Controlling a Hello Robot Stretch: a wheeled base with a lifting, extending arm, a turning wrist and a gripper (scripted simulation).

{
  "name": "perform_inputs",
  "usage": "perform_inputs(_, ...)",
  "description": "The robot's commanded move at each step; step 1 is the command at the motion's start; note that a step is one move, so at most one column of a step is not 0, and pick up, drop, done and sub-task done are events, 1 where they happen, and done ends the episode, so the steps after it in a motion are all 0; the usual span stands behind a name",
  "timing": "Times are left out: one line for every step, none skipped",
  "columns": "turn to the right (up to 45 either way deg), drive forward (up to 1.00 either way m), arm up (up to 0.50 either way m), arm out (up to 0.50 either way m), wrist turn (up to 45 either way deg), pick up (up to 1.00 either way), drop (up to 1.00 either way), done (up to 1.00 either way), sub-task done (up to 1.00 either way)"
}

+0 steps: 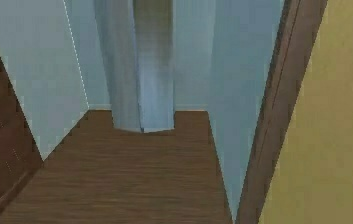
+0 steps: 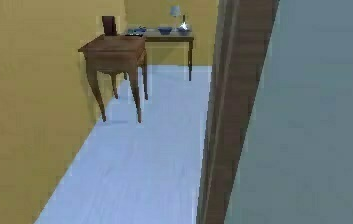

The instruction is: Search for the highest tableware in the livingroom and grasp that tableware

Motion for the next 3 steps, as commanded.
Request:
perform_inputs(30.0,0.00,0.00,0.00,0.0,0.00,0.00,0.00,0.00)
perform_inputs(0.0,0.40,0.00,0.00,0.0,0.00,0.00,0.00,0.00)
perform_inputs(45.0,0.00,0.00,0.00,0.0,0.00,0.00,0.00,0.00)
